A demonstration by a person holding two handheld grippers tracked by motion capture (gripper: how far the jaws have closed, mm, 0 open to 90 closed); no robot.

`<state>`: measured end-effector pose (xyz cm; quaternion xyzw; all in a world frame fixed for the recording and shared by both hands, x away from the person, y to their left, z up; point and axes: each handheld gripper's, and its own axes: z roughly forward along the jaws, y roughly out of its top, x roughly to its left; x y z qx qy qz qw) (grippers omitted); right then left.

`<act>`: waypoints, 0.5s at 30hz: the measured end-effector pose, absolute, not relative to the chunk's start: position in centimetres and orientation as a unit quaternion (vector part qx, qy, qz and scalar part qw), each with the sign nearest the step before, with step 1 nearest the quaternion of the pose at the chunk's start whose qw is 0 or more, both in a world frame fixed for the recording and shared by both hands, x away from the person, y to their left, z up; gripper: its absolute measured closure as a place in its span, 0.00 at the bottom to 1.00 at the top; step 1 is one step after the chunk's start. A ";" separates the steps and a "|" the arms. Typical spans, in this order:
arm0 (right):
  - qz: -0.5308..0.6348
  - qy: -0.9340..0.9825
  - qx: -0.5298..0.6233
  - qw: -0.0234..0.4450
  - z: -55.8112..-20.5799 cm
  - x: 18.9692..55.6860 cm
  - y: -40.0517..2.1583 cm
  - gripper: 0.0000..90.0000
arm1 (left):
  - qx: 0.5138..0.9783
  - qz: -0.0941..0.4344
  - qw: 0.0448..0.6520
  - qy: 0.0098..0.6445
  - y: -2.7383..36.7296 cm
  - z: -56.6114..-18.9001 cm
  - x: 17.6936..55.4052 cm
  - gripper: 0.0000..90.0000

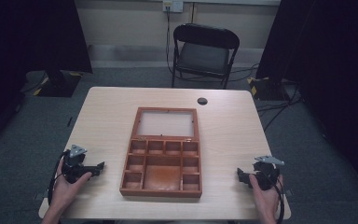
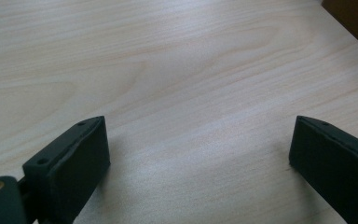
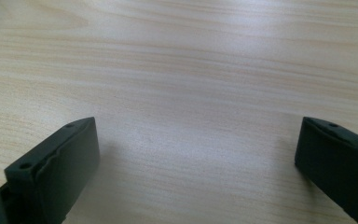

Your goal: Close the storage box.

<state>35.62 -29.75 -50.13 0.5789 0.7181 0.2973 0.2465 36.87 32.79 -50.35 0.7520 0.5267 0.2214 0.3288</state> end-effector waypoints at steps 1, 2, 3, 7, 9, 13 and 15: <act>0.298 0.717 0.580 0.246 -50.1 35.6 -29.8 0.00 | 0.752 0.222 0.329 0.527 32.8 -50.4 36.9 0.05; 0.298 0.717 0.580 0.246 -50.1 35.6 -29.8 0.00 | 0.752 0.222 0.329 0.527 32.8 -50.4 36.9 0.05; 0.298 0.717 0.580 0.247 -50.1 35.6 -29.8 0.00 | 0.752 0.222 0.328 0.527 32.8 -50.3 36.9 0.05; 0.295 0.712 0.587 0.250 -50.1 35.3 -29.7 0.00 | 0.752 0.223 0.327 0.527 32.8 -50.3 36.8 0.05; 0.297 0.714 0.583 0.248 -50.1 35.2 -29.5 0.00 | 0.751 0.221 0.326 0.530 32.8 -50.3 36.8 0.06; 0.300 0.716 0.580 0.247 -49.6 35.2 -29.2 0.20 | 0.748 0.224 0.324 0.534 32.4 -50.0 36.5 0.19; 0.303 0.716 0.581 0.242 -49.5 35.2 -29.1 0.20 | 0.752 0.225 0.322 0.529 32.3 -49.9 36.5 0.17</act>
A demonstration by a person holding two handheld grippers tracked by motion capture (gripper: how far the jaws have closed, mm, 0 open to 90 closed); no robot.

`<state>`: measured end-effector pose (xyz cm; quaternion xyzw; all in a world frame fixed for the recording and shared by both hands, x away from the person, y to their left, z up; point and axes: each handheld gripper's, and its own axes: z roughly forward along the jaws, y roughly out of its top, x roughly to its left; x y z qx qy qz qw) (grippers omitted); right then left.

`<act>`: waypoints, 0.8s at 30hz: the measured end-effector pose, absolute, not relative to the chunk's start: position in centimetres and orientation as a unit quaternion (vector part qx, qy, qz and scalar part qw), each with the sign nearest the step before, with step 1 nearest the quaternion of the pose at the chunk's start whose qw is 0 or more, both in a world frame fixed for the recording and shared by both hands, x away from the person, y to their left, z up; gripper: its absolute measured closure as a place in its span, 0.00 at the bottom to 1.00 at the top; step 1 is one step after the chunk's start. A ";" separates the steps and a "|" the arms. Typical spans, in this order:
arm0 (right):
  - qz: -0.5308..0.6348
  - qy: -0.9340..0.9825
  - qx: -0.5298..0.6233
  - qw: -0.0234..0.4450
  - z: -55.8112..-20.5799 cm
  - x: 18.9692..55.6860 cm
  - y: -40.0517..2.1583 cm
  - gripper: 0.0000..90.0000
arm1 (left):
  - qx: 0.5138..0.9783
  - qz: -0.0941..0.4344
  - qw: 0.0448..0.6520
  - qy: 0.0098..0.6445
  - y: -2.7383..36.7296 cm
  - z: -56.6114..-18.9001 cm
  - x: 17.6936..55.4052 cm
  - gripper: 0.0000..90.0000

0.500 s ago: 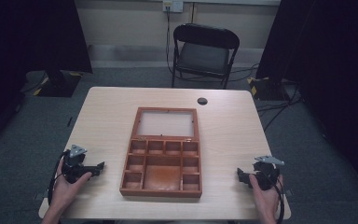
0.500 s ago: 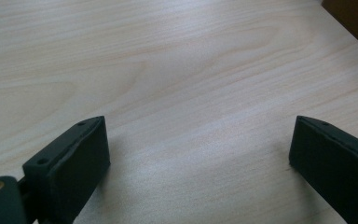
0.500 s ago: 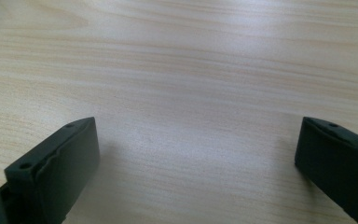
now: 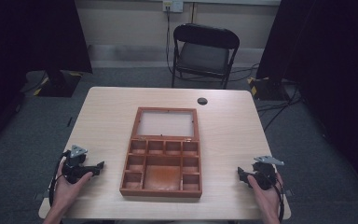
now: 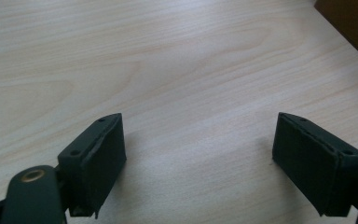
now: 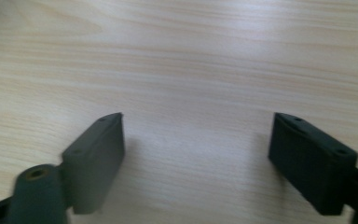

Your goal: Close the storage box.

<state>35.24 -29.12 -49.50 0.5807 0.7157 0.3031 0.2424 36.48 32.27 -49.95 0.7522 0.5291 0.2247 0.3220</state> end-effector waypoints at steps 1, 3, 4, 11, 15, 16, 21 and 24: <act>0.308 0.718 0.578 0.234 -49.5 35.4 -29.0 0.16 | 0.752 0.225 0.323 0.529 32.3 -50.0 36.6 0.17; 0.306 0.728 0.569 0.229 -49.4 35.7 -28.4 0.17 | 0.753 0.223 0.320 0.530 32.3 -49.9 36.9 0.18; 0.309 0.729 0.568 0.224 -49.4 35.8 -28.3 0.18 | 0.753 0.226 0.316 0.532 32.4 -49.8 37.0 0.18; 0.318 0.727 0.566 0.224 -48.6 36.5 -27.7 0.22 | 0.735 0.227 0.333 0.546 32.9 -49.1 37.6 0.23; 0.336 0.725 0.558 0.223 -47.8 37.4 -27.3 0.23 | 0.735 0.215 0.344 0.543 32.9 -48.5 38.3 0.25; 0.344 0.724 0.555 0.223 -47.5 37.9 -27.0 0.22 | 0.740 0.211 0.337 0.542 32.8 -48.4 38.6 0.31; 0.350 0.734 0.540 0.217 -46.9 39.3 -25.9 0.22 | 0.745 0.215 0.347 0.528 32.1 -47.8 39.3 0.30; 0.355 0.736 0.535 0.212 -46.5 40.2 -25.3 0.22 | 0.752 0.208 0.351 0.518 31.6 -47.3 40.3 0.29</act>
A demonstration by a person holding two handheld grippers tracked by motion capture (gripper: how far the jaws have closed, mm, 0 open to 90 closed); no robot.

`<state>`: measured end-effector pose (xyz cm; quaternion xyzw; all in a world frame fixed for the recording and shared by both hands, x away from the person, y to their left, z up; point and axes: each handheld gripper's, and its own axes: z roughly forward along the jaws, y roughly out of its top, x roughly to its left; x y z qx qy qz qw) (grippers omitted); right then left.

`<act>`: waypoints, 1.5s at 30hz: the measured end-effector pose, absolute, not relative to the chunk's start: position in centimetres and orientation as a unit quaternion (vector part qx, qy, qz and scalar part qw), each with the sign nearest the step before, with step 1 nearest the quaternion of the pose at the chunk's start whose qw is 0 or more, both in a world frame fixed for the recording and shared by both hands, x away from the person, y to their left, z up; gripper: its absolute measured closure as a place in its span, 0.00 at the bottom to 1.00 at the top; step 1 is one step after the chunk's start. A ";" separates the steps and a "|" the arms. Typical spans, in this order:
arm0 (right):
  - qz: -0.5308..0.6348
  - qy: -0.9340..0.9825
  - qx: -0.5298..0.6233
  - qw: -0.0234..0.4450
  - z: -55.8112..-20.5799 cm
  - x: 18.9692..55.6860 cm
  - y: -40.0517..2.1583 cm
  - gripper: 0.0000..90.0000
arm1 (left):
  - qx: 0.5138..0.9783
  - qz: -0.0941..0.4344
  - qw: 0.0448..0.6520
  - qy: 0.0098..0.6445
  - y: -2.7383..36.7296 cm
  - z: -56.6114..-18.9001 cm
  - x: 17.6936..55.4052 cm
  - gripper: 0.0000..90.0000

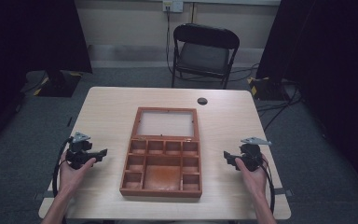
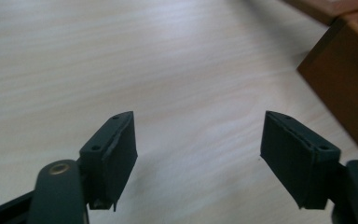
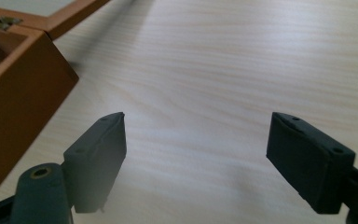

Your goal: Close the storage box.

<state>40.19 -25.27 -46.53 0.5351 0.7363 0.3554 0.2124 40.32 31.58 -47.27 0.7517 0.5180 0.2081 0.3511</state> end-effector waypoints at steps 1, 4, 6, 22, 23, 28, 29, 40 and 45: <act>0.355 0.736 0.535 0.212 -46.5 40.2 -25.3 0.22 | 0.752 0.208 0.351 0.518 31.6 -47.3 40.3 0.29; 0.359 0.747 0.521 0.207 -46.1 41.3 -23.9 0.21 | 0.743 0.207 0.380 0.511 31.3 -46.7 40.9 0.30; 0.361 0.751 0.513 0.203 -45.9 41.9 -23.2 0.22 | 0.749 0.211 0.369 0.508 30.9 -46.5 41.4 0.29; 0.393 0.773 0.464 0.183 -44.0 46.4 -18.0 0.21 | 0.761 0.183 0.377 0.495 28.2 -44.6 44.3 0.31; 0.394 0.771 0.463 0.187 -43.9 46.6 -17.8 0.22 | 0.758 0.176 0.382 0.499 28.0 -44.5 44.6 0.31; 0.388 0.781 0.457 0.174 -44.0 47.7 -16.8 0.21 | 0.762 0.177 0.379 0.494 27.2 -43.4 46.3 0.31; 0.390 0.781 0.452 0.181 -44.0 48.2 -16.5 0.22 | 0.759 0.181 0.383 0.494 26.9 -43.1 46.9 0.31; 0.383 0.789 0.451 0.170 -44.7 50.3 -14.5 0.20 | 0.761 0.154 0.376 0.506 24.8 -44.6 49.4 0.21; 0.374 0.791 0.458 0.158 -45.6 50.7 -14.2 0.16 | 0.765 0.137 0.371 0.509 24.5 -45.6 49.8 0.21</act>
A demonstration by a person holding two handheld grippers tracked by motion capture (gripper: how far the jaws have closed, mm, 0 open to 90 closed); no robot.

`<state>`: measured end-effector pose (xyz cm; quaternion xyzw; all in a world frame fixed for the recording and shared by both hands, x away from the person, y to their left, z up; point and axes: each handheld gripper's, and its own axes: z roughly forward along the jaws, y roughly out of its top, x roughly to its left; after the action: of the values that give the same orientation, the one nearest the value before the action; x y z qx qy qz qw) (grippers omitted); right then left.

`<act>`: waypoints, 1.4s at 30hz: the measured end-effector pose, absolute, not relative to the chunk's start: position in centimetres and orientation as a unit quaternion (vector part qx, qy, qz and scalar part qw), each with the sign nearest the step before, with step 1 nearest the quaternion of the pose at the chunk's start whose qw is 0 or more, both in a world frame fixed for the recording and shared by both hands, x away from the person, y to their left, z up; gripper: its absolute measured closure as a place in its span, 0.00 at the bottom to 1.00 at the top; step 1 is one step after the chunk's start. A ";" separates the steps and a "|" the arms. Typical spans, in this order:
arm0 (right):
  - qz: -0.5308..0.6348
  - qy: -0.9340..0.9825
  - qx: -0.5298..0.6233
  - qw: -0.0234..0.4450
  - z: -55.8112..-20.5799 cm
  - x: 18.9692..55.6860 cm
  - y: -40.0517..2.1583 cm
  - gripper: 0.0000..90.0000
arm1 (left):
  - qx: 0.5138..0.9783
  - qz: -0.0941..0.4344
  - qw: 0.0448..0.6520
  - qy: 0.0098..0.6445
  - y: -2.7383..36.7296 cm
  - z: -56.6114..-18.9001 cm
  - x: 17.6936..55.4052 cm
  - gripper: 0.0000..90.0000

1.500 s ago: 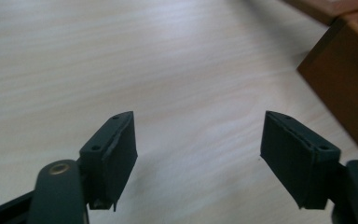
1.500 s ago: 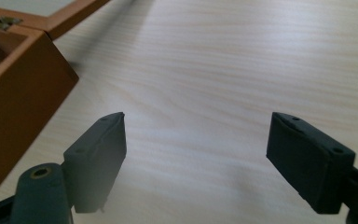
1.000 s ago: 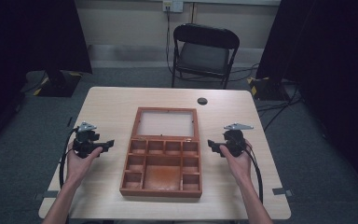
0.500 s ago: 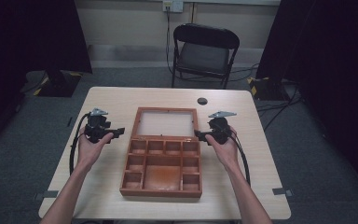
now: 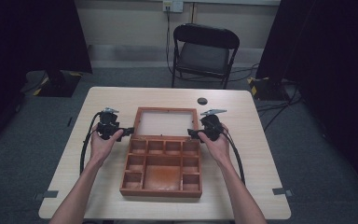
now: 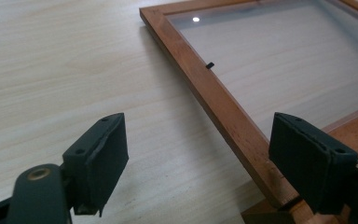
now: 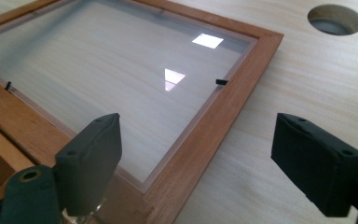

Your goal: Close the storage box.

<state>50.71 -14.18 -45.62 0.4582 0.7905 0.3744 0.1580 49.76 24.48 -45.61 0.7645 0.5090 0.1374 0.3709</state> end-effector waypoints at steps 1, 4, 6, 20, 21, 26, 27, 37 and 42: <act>0.374 0.791 0.458 0.158 -45.6 50.7 -14.2 0.16 | 0.765 0.137 0.371 0.509 24.5 -45.6 49.8 0.21; 0.371 0.792 0.464 0.143 -46.3 51.1 -14.3 0.15 | 0.767 0.139 0.367 0.508 24.1 -45.9 49.9 0.21; 0.379 0.785 0.471 0.134 -46.6 51.3 -14.4 0.15 | 0.766 0.136 0.370 0.508 24.0 -46.0 49.9 0.22; 0.413 0.757 0.500 0.085 -47.8 52.0 -14.7 0.13 | 0.774 0.113 0.372 0.500 22.2 -46.1 50.2 0.26; 0.413 0.757 0.500 0.085 -47.8 52.0 -14.7 0.13 | 0.774 0.113 0.371 0.499 22.2 -46.1 50.2 0.26; 0.422 0.751 0.505 0.062 -48.1 52.3 -14.3 0.13 | 0.773 0.101 0.381 0.498 22.1 -46.2 50.3 0.28; 0.424 0.749 0.506 0.053 -48.2 52.3 -14.1 0.13 | 0.774 0.101 0.382 0.495 22.0 -46.2 50.3 0.30; 0.436 0.734 0.521 -0.001 -49.2 53.2 -13.7 0.06 | 0.774 0.088 0.385 0.495 21.9 -46.3 50.4 0.33; 0.421 0.745 0.517 -0.015 -48.7 53.5 -13.1 0.08 | 0.776 0.084 0.392 0.486 21.7 -46.3 50.4 0.38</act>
<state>53.55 -13.05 -48.73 0.5171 0.7450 0.4212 -0.0145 50.41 21.72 -46.29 0.7764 0.4859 0.0836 0.3925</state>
